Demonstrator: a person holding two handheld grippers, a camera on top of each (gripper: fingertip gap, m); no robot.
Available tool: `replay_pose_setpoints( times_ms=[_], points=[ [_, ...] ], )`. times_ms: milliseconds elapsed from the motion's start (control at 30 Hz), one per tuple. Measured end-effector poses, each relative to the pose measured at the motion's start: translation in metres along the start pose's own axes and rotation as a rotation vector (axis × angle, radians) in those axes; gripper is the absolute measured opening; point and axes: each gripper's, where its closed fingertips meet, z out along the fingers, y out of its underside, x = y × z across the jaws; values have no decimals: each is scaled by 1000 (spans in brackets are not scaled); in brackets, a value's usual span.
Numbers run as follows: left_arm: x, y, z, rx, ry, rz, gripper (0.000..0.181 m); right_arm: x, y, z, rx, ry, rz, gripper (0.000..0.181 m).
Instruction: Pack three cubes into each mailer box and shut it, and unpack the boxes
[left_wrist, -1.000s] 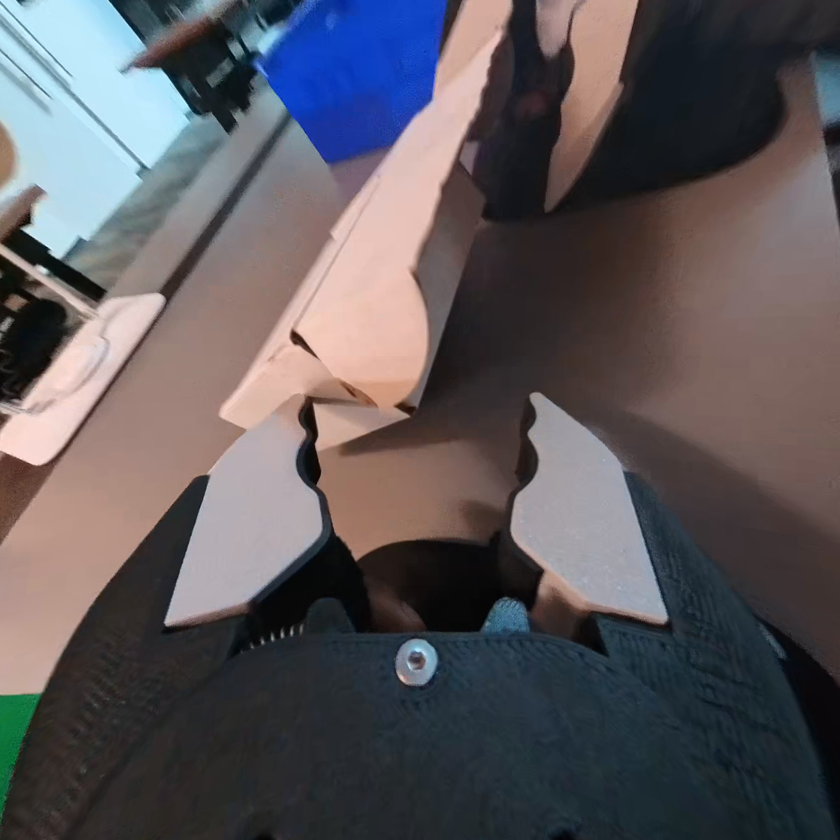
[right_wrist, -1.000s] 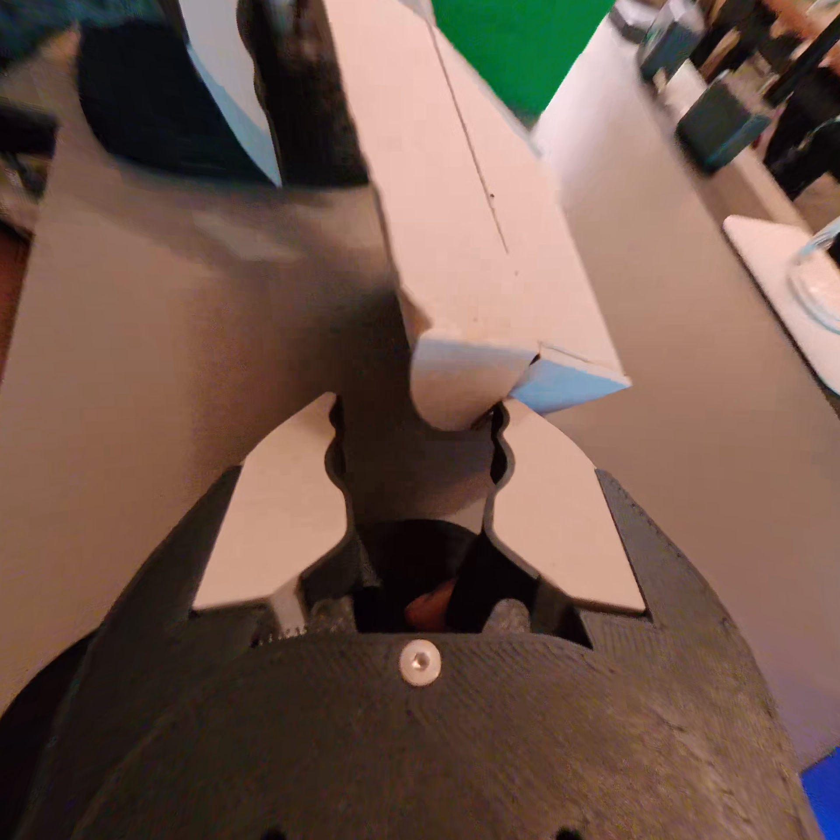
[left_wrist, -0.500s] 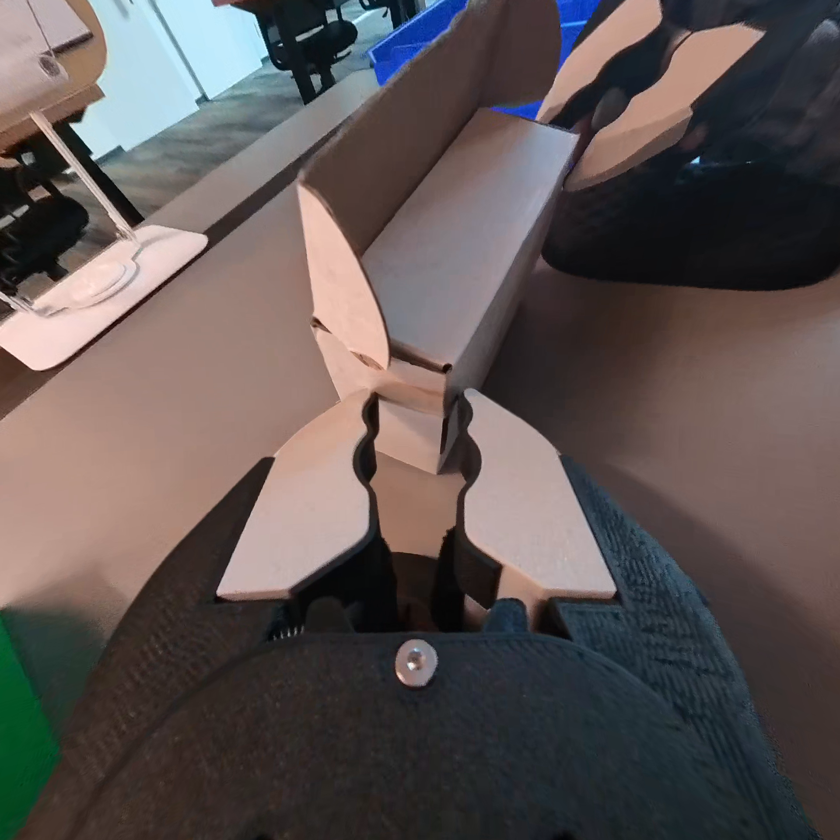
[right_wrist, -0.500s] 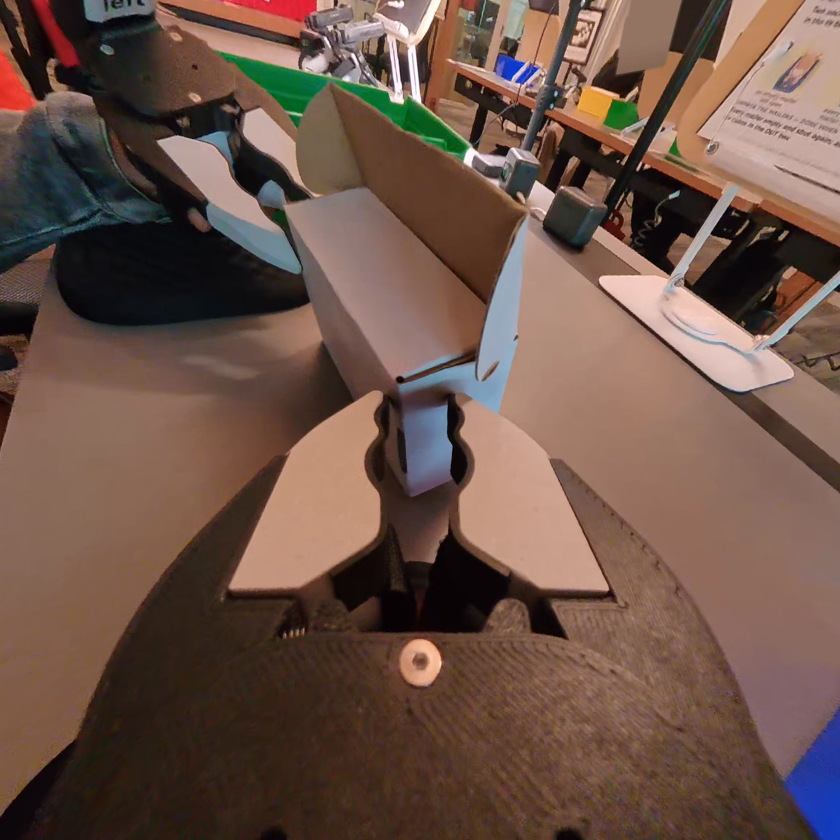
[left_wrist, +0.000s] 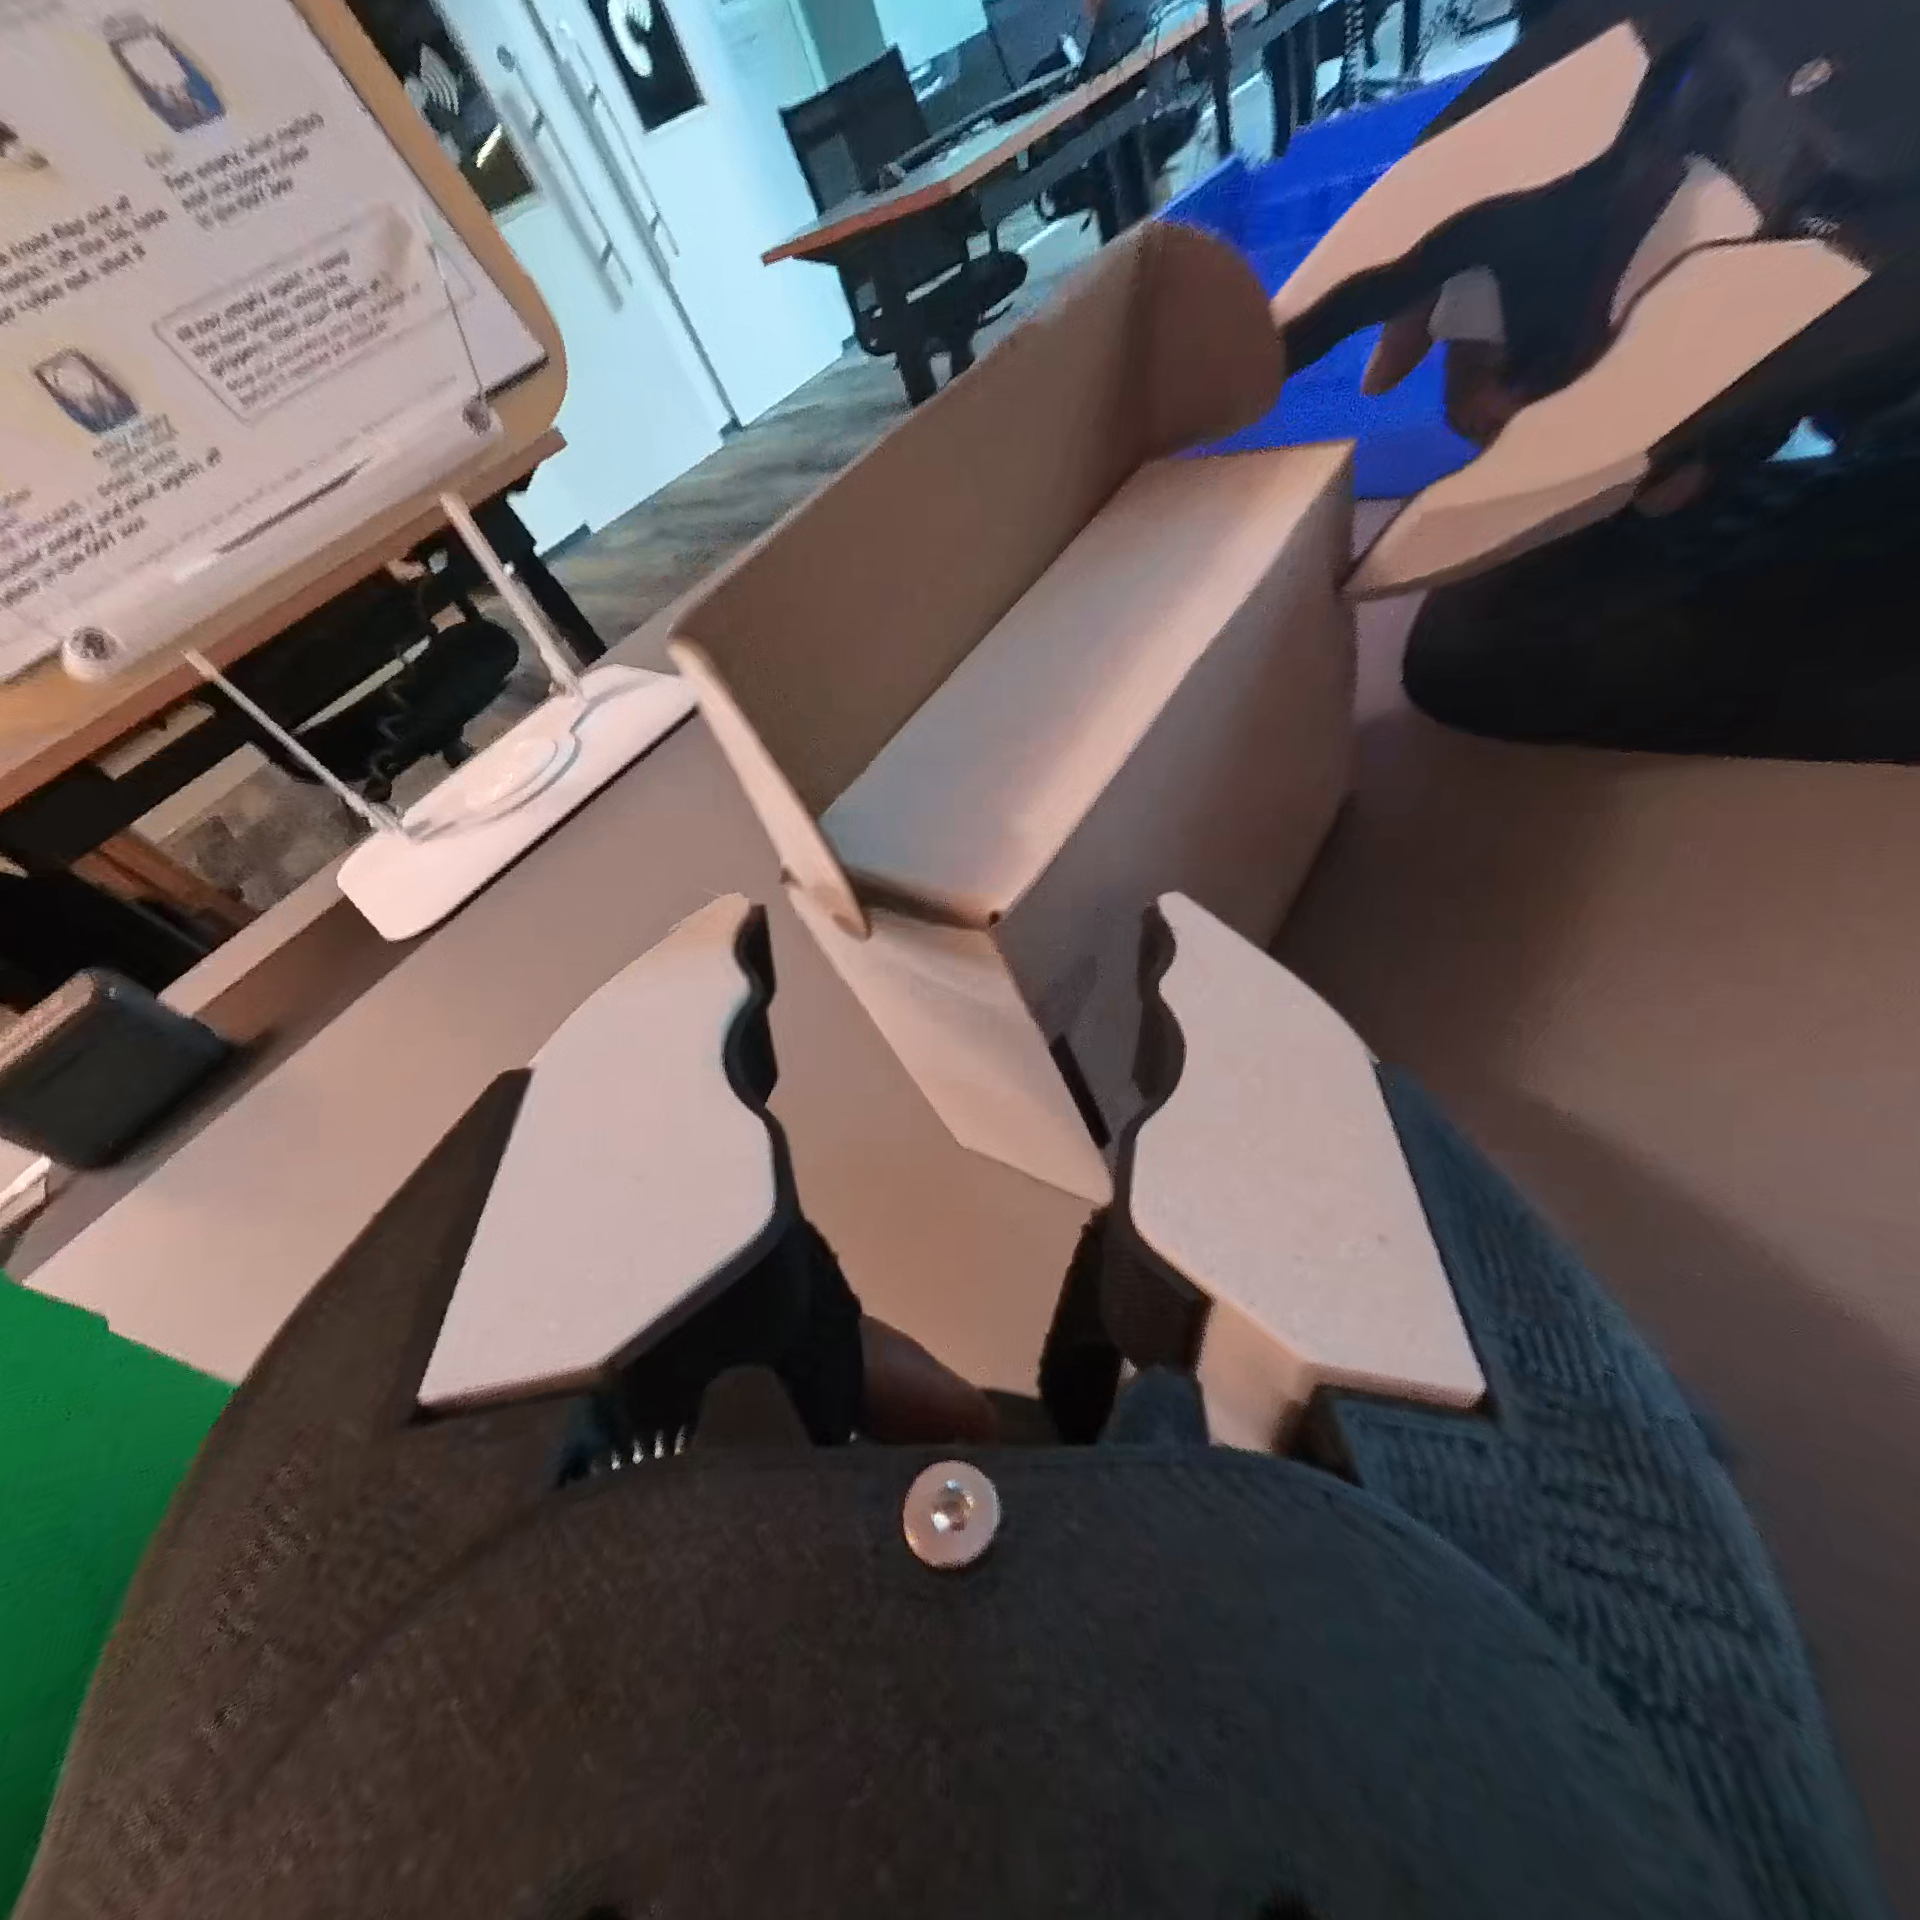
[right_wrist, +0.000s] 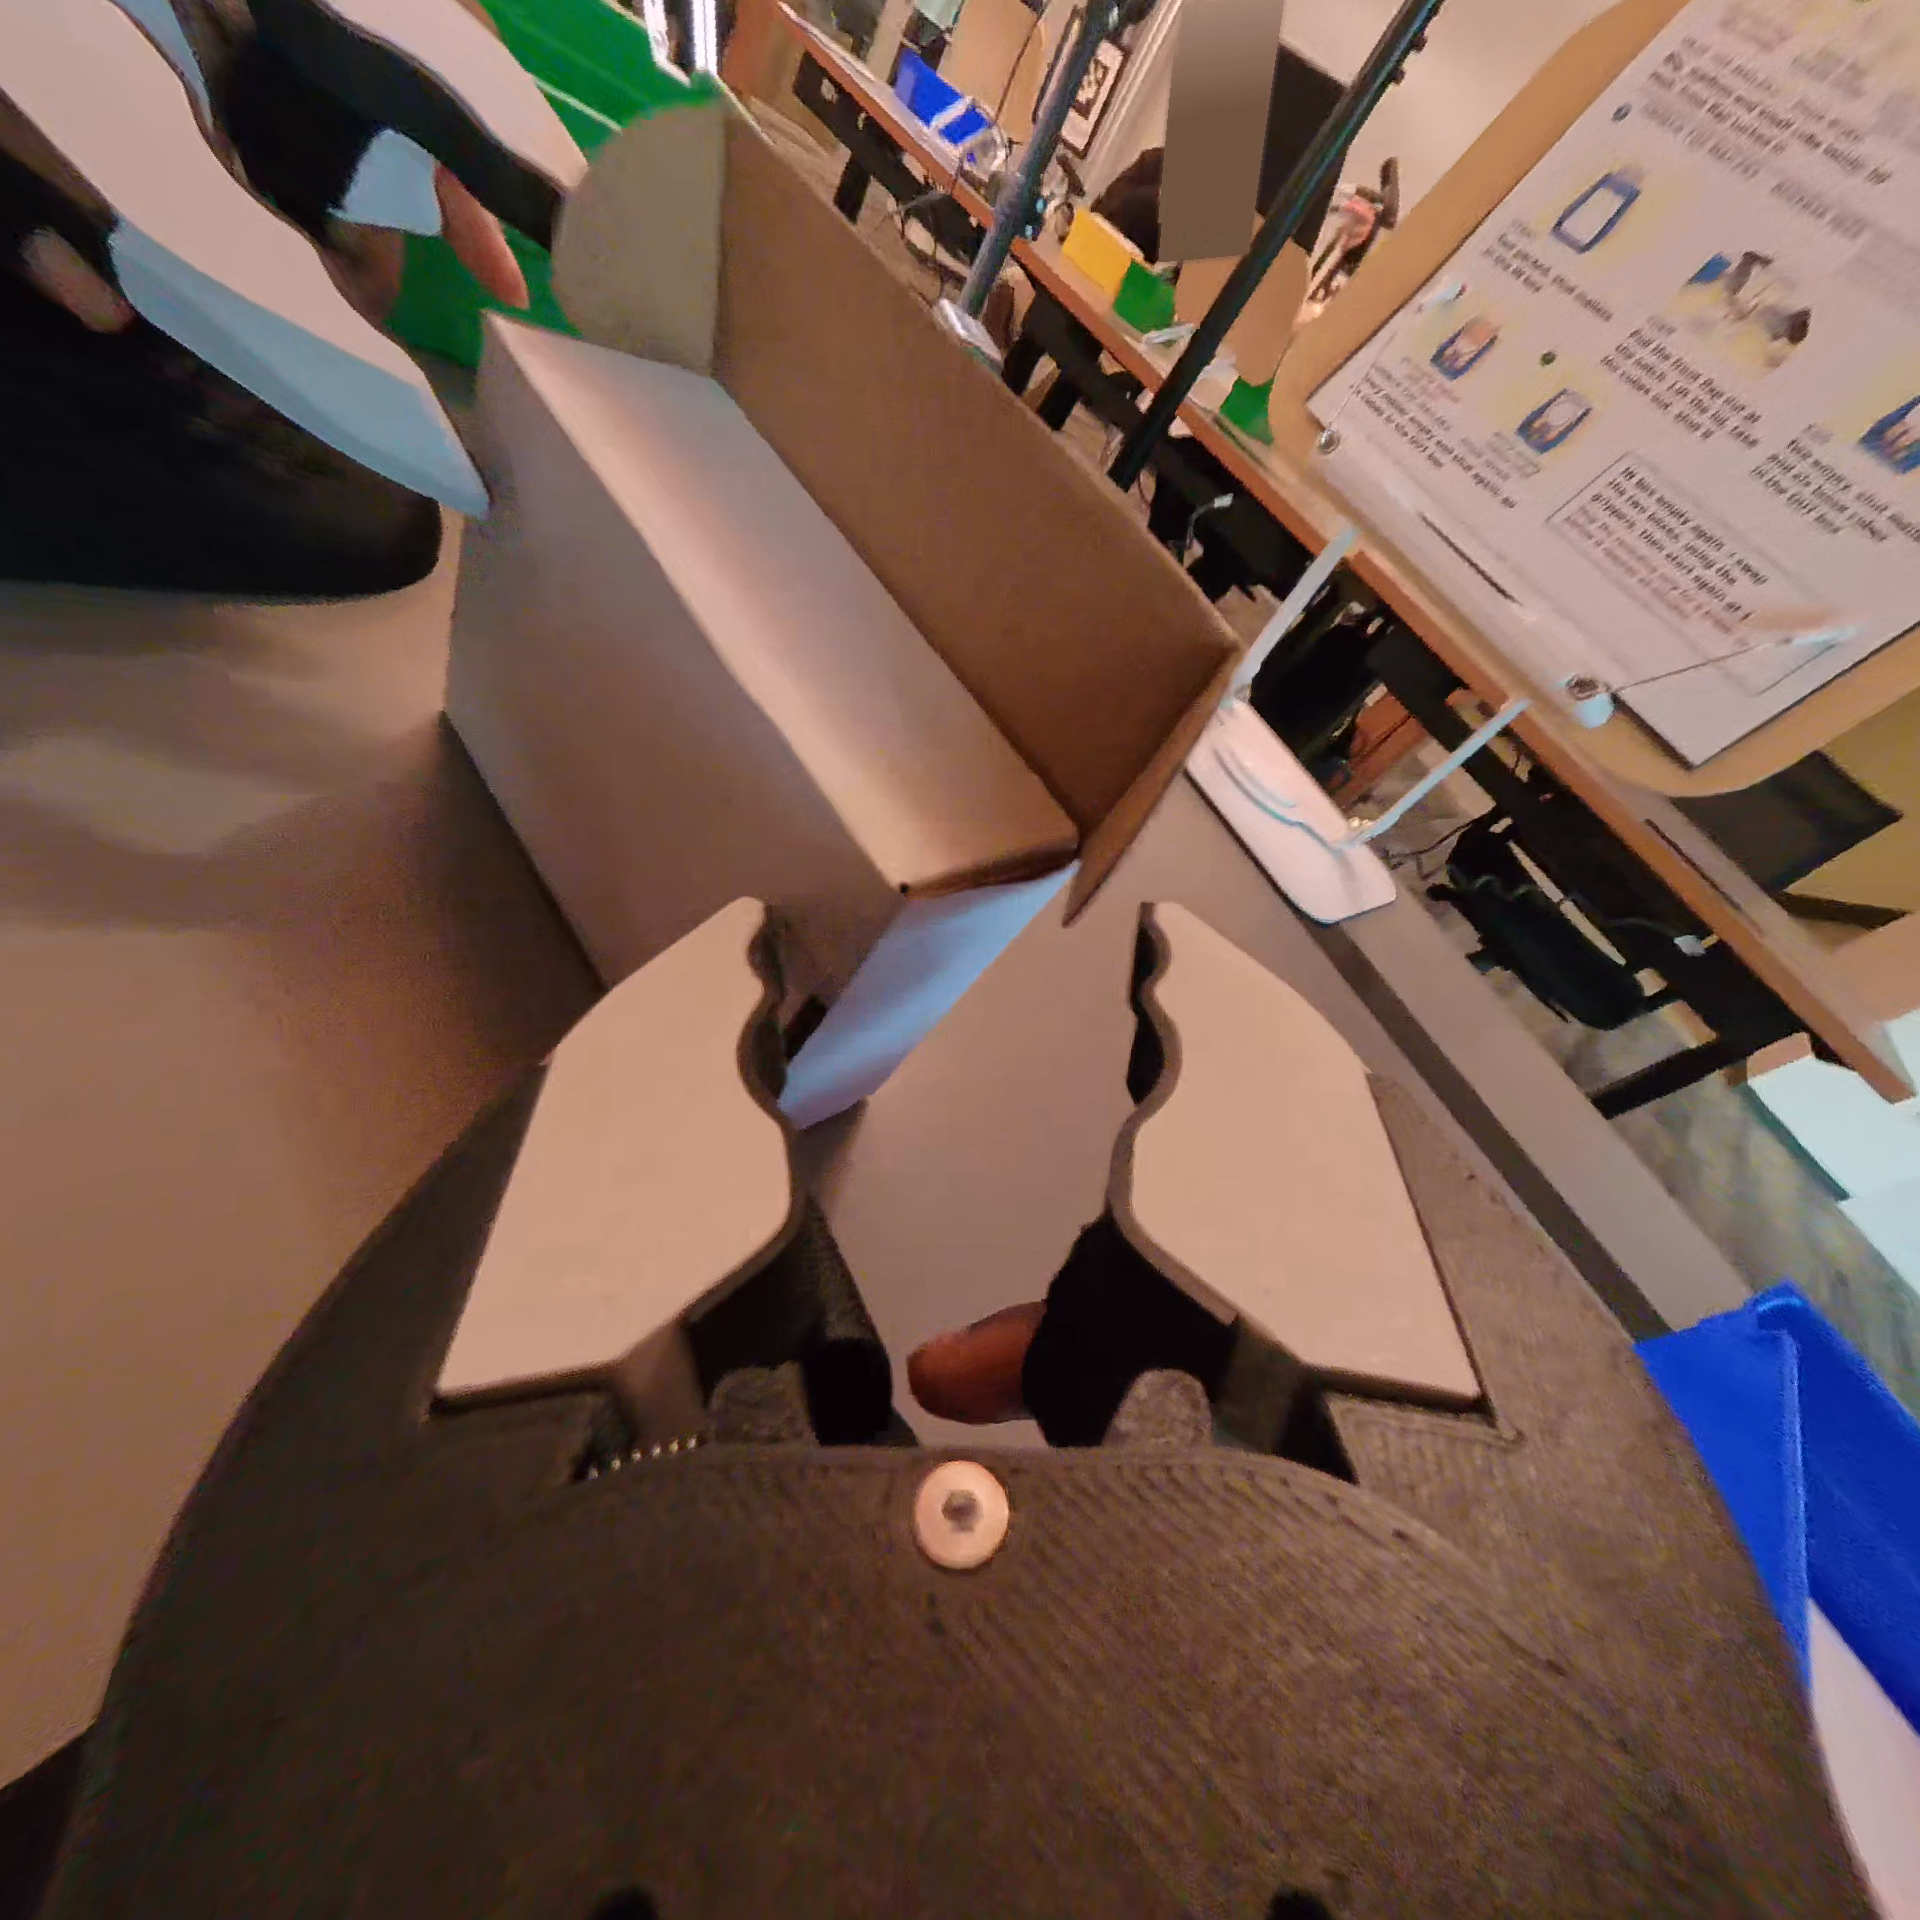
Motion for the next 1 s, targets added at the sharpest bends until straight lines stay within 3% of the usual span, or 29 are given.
replay_pose_setpoints(
  times_ms=[33, 133, 533, 700, 900, 1000],
  points=[
    [3, -5, 0, 19, 7, 19, 62, -2, -5, -2, 30, 0, -15, 54],
    [6, -13, 0, 47, -12, 80, 56, -4, -13, -5, 60, 31, -87, 43],
    [8, -10, 3, 11, -18, 128, 50, -3, -8, -4, 30, 31, -71, 38],
    [8, -17, 2, 73, 4, -7, 46, -3, -6, -4, 25, 24, -37, 36],
    [8, -7, 4, 10, -28, 120, 43, -4, -5, -3, 10, 28, -69, 32],
    [6, -10, -1, 22, -9, 124, 46, -6, -5, -6, 20, -2, -72, 38]
  ],
)
